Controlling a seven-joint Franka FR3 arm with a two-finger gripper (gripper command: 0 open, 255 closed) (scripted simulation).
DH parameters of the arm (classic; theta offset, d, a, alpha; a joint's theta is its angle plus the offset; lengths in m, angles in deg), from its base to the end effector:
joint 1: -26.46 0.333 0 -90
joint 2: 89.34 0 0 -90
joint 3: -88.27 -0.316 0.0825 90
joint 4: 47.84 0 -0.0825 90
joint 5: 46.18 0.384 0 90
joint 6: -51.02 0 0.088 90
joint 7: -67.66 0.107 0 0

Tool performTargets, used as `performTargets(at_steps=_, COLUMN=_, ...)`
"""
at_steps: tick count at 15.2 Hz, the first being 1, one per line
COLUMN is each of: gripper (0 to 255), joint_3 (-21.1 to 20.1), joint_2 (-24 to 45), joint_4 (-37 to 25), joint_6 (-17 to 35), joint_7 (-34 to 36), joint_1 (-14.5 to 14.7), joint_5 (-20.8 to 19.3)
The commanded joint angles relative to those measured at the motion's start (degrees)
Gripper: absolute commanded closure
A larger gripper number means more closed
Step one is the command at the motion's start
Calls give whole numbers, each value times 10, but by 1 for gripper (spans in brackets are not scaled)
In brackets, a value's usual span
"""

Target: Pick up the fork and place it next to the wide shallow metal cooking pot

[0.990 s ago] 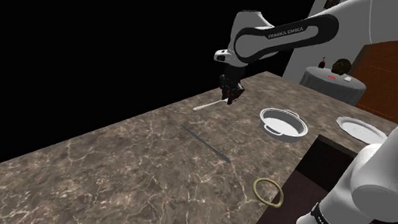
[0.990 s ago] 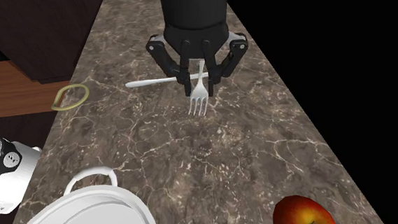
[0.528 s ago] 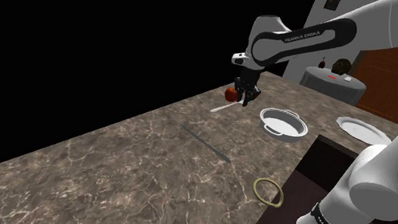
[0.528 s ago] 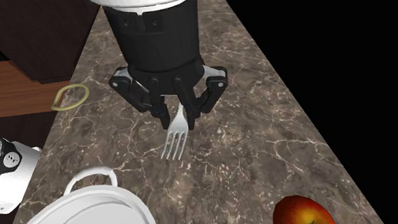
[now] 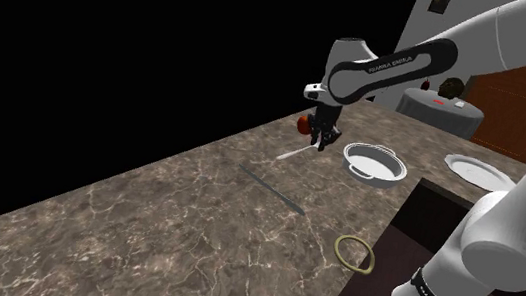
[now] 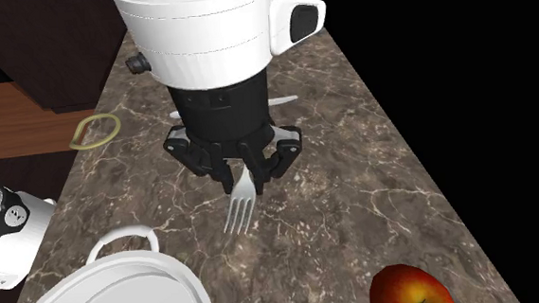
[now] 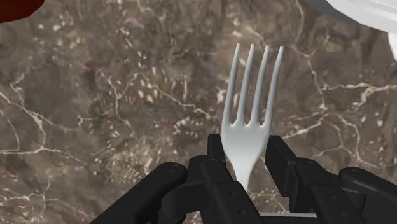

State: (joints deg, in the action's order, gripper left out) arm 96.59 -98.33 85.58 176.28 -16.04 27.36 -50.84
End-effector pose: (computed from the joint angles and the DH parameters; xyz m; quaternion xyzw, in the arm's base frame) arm 0.4807 -0.0663 0.4025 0.7712 0.6362 -0.0110 0.0202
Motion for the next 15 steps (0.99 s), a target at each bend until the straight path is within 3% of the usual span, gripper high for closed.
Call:
performTargets(at_steps=1, gripper=255, joint_3=1, joint_2=8, joint_4=8, joint_6=16, joint_7=0, joint_1=0, joint_5=0)
performTargets(at_steps=10, gripper=255, joint_3=3, joint_2=50, joint_4=40, joint_6=90, joint_7=-1, joint_1=-1, joint_5=3)
performTargets(at_steps=15, gripper=255, joint_3=3, joint_2=50, joint_4=40, joint_6=90, joint_7=-1, joint_1=-1, joint_5=3)
